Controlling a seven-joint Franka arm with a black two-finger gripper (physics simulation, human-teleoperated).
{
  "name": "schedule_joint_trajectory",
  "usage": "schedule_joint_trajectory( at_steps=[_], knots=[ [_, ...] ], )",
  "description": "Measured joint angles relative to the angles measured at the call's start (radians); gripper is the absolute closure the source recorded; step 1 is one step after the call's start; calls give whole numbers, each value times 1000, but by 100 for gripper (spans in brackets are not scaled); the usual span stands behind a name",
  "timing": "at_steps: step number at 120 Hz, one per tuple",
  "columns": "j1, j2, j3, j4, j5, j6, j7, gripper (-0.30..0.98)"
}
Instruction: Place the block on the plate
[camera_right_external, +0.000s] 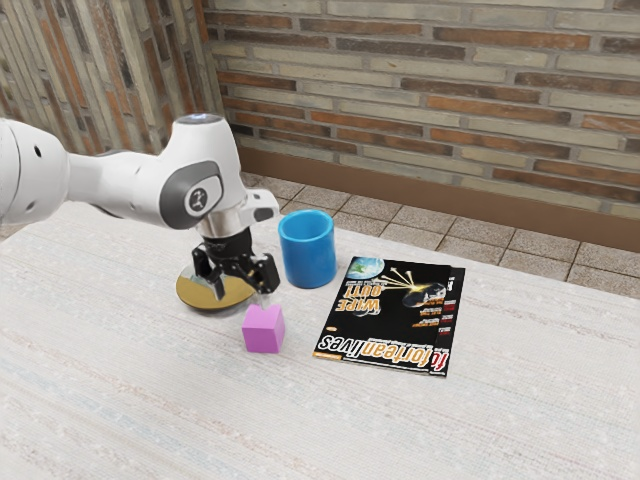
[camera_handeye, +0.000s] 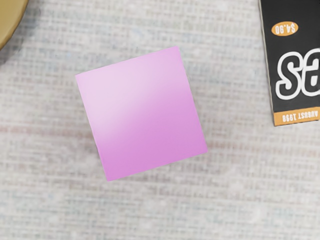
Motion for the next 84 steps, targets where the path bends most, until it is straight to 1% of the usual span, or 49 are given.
schedule_joint_trajectory(
  at_steps=[21,42,60,84],
  knots=[
    [-10,30,-11,-4,-36,46,-58,0],
    [-3,93,-15,16,-57,73,-103,0],
    [3,151,-14,60,-64,87,-128,0],
    [17,182,-15,83,-65,96,-148,0]
  ],
)
